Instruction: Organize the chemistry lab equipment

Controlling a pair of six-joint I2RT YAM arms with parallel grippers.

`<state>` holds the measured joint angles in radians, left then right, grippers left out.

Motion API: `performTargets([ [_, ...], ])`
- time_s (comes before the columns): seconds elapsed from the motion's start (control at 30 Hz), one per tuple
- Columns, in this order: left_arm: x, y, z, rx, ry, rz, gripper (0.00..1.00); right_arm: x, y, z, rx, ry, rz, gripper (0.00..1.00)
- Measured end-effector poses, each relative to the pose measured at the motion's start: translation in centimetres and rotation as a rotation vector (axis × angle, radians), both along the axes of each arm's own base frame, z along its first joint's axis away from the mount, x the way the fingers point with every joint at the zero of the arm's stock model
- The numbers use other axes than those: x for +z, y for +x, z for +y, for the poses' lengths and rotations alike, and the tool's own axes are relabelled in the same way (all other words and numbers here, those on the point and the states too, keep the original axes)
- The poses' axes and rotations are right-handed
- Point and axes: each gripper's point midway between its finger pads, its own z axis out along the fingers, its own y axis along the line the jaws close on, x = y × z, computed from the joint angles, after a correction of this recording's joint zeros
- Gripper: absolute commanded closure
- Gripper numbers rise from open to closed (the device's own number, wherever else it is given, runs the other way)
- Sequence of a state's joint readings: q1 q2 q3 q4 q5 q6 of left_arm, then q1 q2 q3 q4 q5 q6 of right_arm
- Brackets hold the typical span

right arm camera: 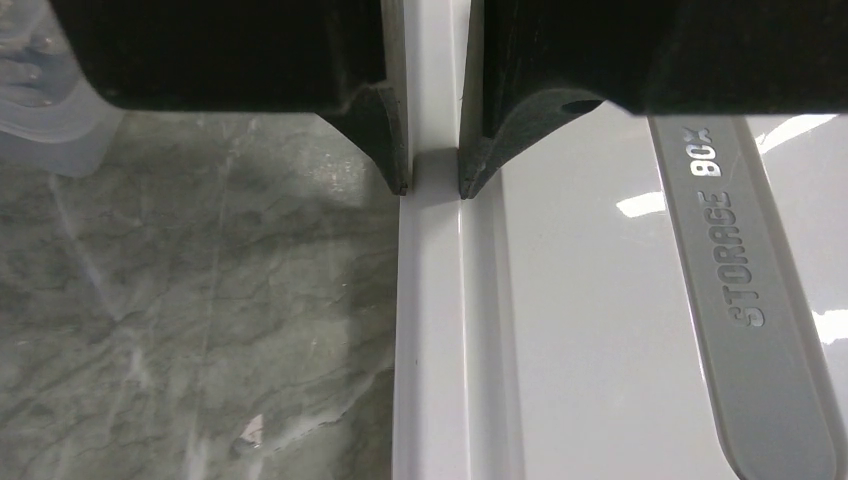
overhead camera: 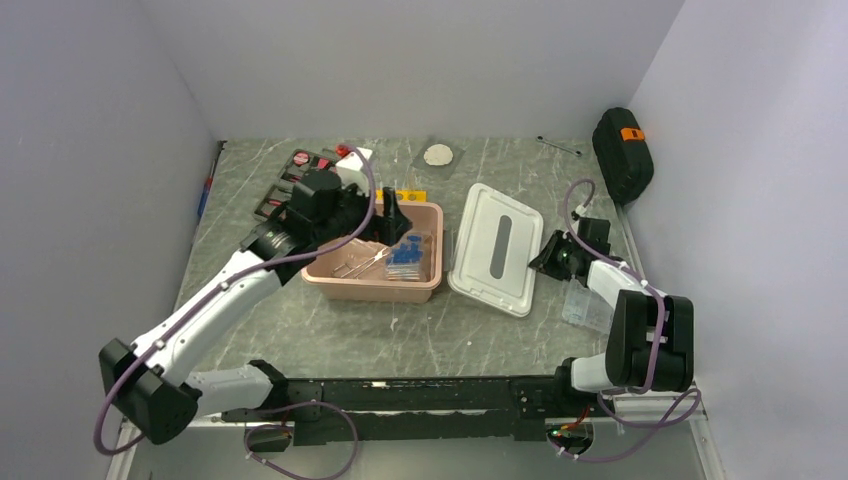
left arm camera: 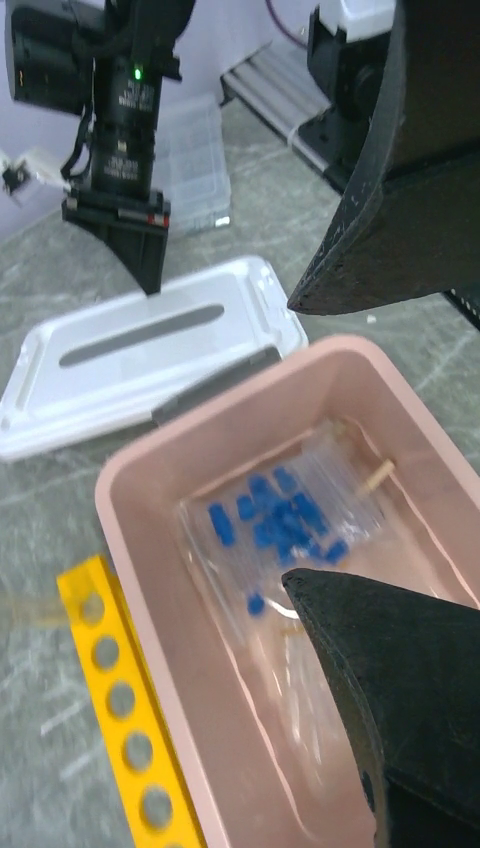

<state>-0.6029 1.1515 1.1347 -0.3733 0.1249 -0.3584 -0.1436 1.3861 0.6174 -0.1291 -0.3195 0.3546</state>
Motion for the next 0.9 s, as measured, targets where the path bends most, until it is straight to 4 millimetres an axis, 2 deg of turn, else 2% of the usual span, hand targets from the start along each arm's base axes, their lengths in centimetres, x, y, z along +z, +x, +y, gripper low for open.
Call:
performTargets([
  [0.23, -0.5, 0.5, -6.1, -0.113, -0.048, 0.074, 0.03, -0.2, -0.5, 1.0, 0.023, 0.073, -0.013, 1.0],
  [0.4, -1.5, 1.5, -9.6, -0.168, -0.067, 0.132, 0.03, 0.7, -0.3, 1.0, 0.024, 0.1, -0.044, 1.0],
  [0.67, -2.5, 3.4, -12.5, -0.19, -0.071, 0.184, 0.03, 2.4, -0.1, 0.7, 0.028, 0.126, -0.098, 1.0],
  [0.9, -4.7, 4.4, -14.0, -0.199, -0.061, 0.244, 0.04, 3.2, -0.1, 1.2, 0.052, 0.139, -0.125, 1.0],
])
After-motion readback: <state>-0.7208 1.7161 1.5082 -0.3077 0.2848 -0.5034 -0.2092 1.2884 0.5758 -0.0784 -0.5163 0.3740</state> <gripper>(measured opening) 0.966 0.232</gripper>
